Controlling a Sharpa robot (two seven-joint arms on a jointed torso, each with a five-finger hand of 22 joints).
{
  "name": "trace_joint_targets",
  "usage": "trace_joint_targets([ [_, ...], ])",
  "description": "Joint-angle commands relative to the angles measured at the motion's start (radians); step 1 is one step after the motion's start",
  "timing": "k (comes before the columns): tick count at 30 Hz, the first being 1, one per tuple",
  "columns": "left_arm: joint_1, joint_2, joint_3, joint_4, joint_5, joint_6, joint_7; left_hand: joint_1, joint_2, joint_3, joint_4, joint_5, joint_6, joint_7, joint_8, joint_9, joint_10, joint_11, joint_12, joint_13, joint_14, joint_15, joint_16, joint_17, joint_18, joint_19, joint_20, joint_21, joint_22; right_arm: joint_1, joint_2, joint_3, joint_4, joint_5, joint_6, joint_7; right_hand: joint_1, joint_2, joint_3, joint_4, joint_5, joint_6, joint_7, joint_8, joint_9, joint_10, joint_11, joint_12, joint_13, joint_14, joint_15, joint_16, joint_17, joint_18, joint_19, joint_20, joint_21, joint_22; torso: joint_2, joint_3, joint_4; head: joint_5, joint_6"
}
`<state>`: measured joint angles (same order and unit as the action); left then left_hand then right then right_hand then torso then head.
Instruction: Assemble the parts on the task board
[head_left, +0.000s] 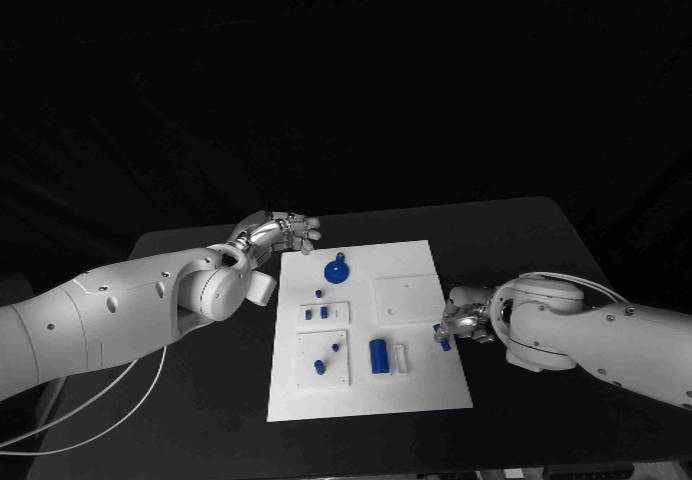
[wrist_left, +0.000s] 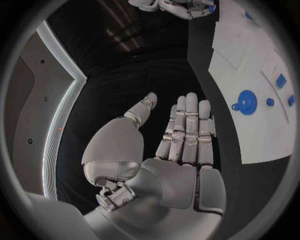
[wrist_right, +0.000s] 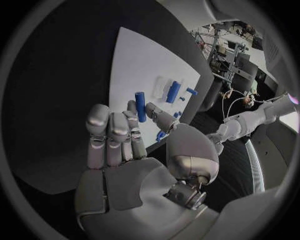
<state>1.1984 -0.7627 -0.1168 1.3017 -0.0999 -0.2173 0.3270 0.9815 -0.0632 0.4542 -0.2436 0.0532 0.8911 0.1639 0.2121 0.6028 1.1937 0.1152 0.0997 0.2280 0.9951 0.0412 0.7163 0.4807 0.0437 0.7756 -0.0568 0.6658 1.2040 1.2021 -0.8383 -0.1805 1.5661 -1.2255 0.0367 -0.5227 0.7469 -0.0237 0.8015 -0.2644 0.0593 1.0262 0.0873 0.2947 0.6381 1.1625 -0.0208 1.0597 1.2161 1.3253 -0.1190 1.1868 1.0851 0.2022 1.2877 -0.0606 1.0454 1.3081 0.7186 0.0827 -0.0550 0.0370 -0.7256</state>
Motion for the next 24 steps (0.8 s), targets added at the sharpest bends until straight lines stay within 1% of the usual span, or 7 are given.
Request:
trace_joint_targets([
  [1,0.0,0.002,0.001,0.003,0.005,0.015,0.006,-0.008,0.002,0.0,0.005,0.001,-0.01,0.0,0.004,-0.001,-0.009,0.0,-0.007,0.001,0.001,0.003,-0.004,0.002,0.017,0.004,0.002,-0.004,0.001,-0.002,0.015,-0.001,0.003,0.125,-0.001,0.022,-0.023,0.001,-0.014,0.006,0.006,0.011,0.001,-0.006,-0.004,0.01,-0.001,-0.006,0.0,0.002,-0.004,0.001,0.0,0.06,0.002,0.005,0.006,0.012,0.001,0.0001,0.0007,-0.002,0.001],
  [4,0.0,0.003,0.001,0.003,0.005,0.015,0.006,-0.007,0.002,0.0,0.005,0.001,-0.01,0.0,0.004,-0.001,-0.009,0.0,-0.007,0.001,0.001,0.003,-0.004,0.002,0.017,0.004,0.002,-0.005,0.001,-0.007,0.033,-0.004,-0.009,0.13,-0.001,0.024,-0.032,0.005,-0.027,0.003,0.007,0.013,0.0,-0.009,-0.006,0.011,-0.002,-0.006,0.002,0.001,-0.004,0.002,0.001,0.06,0.002,0.003,0.007,0.012,0.001,-0.0002,0.0004,-0.003,0.001],
  [8,0.0,0.004,0.001,0.003,0.005,0.016,0.006,-0.007,0.002,0.0,0.005,0.001,-0.01,0.0,0.004,-0.001,-0.009,0.0,-0.007,0.001,0.001,0.003,-0.004,0.002,0.017,0.004,0.002,-0.005,0.001,-0.023,0.058,-0.009,-0.023,0.13,-0.006,0.027,-0.036,0.005,-0.03,0.003,0.005,0.014,0.0,-0.01,-0.007,0.011,-0.002,-0.007,0.002,0.001,-0.005,0.002,0.001,0.06,0.001,0.003,0.007,0.012,0.0,-0.0005,0.0002,-0.003,0.001],
  [13,0.0,0.005,0.001,0.003,0.005,0.016,0.005,-0.007,0.002,0.001,0.005,0.001,-0.01,0.0,0.004,-0.001,-0.009,0.0,-0.007,0.001,0.001,0.003,-0.005,0.003,0.017,0.004,0.002,-0.005,0.002,-0.047,0.092,-0.012,-0.041,0.129,-0.009,0.033,-0.045,0.004,-0.039,0.006,0.001,0.015,0.0,-0.012,-0.01,0.01,-0.002,-0.008,0.003,0.0,-0.005,0.002,0.001,0.06,0.0,0.002,0.006,0.011,0.001,0.0008,0.0008,-0.001,0.0],
  [18,0.0,0.006,0.001,0.003,0.005,0.017,0.005,-0.007,0.002,0.001,0.005,0.001,-0.01,0.0,0.005,-0.001,-0.009,0.0,-0.007,0.001,0.001,0.003,-0.005,0.003,0.017,0.004,0.002,-0.005,0.002,-0.055,0.107,-0.012,-0.053,0.103,-0.008,0.034,-0.051,0.004,-0.043,0.008,-0.001,0.016,0.0,-0.013,-0.011,0.01,-0.002,-0.008,0.003,0.0,-0.005,0.002,0.002,0.06,0.0,0.001,0.006,0.011,0.0,0.001,0.0003,0.0,0.0],
  [20,0.0,0.006,0.001,0.003,0.005,0.018,0.005,-0.007,0.002,0.001,0.005,0.001,-0.01,0.0,0.005,-0.001,-0.009,0.0,-0.007,0.001,0.001,0.003,-0.005,0.003,0.017,0.004,0.002,-0.005,0.002,-0.056,0.111,-0.012,-0.056,0.099,-0.01,0.034,-0.052,0.004,-0.044,0.009,-0.001,0.016,0.0,-0.014,-0.011,0.01,-0.002,-0.008,0.003,0.0,-0.006,0.002,0.002,0.06,0.0,0.001,0.006,0.011,0.0,0.0003,-0.0007,-0.001,0.0],
  [24,0.0,0.007,0.001,0.003,0.005,0.019,0.005,-0.007,0.002,0.001,0.005,0.001,-0.01,0.001,0.005,-0.001,-0.009,0.001,-0.007,0.001,0.001,0.003,-0.005,0.004,0.017,0.004,0.002,-0.005,0.002,-0.063,0.121,-0.013,-0.068,0.086,-0.024,0.034,-0.055,0.003,-0.046,0.01,-0.002,0.017,0.0,-0.014,-0.012,0.009,-0.002,-0.009,0.004,0.0,-0.006,0.003,0.002,0.06,0.0,0.001,0.006,0.011,0.0,0.0001,-0.0013,-0.001,0.001],
])
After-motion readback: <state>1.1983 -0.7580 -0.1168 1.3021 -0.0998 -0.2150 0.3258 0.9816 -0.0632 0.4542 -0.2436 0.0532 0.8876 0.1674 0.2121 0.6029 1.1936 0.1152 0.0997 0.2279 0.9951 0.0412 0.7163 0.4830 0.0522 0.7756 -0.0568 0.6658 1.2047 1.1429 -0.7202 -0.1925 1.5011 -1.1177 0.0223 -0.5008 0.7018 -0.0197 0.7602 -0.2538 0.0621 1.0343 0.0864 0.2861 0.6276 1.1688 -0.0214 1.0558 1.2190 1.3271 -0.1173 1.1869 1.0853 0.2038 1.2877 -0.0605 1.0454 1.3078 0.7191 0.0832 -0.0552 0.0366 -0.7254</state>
